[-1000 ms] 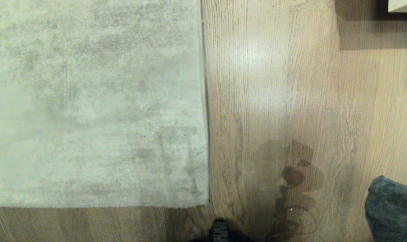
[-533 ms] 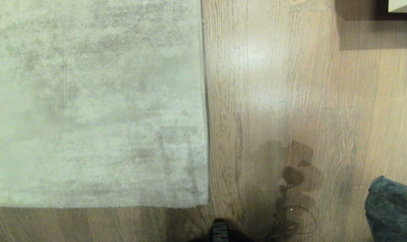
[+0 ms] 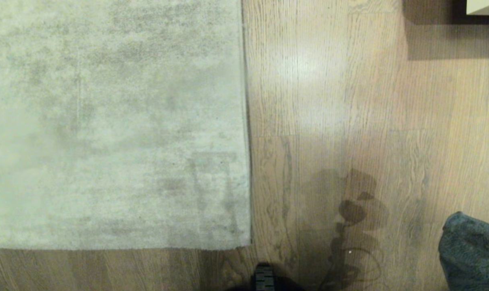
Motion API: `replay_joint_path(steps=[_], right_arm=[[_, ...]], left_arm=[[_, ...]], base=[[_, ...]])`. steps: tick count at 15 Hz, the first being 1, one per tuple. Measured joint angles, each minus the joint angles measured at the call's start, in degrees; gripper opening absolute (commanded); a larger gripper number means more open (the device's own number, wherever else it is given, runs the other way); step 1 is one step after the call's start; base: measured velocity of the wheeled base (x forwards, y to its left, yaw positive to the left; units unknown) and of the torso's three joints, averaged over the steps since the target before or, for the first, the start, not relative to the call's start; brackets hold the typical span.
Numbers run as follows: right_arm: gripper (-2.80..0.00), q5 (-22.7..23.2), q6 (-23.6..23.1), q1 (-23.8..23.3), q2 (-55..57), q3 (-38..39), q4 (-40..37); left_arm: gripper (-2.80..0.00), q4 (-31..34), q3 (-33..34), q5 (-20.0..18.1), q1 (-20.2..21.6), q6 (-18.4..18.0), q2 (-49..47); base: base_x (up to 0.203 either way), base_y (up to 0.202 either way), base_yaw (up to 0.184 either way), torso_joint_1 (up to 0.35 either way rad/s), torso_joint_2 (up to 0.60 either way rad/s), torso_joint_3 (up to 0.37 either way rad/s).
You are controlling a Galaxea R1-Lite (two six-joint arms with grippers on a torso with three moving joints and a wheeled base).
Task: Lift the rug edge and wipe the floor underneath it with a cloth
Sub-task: Put down the rag
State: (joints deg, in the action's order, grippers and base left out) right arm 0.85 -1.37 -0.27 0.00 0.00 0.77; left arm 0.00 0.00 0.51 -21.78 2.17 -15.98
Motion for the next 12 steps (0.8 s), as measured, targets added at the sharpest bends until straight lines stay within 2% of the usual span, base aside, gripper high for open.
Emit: replay_joint_path(steps=[3, 7, 12], right_arm=[[-2.80, 0.0, 0.0, 0.0, 0.0, 0.0, 0.0], [-2.80, 0.0, 0.0, 0.0, 0.0, 0.0, 0.0], [-2.80, 0.0, 0.0, 0.0, 0.0, 0.0, 0.0]], left_arm=[[-2.80, 0.0, 0.0, 0.0, 3.0, 0.0, 0.0], [-2.80, 0.0, 0.0, 0.0, 9.1, 0.0, -0.1], [-2.80, 0.0, 0.0, 0.0, 12.4, 0.0, -0.2]], base=[[0.000, 0.000, 0.000, 0.000, 0.00, 0.000], [0.000, 0.000, 0.000, 0.000, 0.00, 0.000], [0.000, 0.000, 0.000, 0.000, 0.00, 0.000]])
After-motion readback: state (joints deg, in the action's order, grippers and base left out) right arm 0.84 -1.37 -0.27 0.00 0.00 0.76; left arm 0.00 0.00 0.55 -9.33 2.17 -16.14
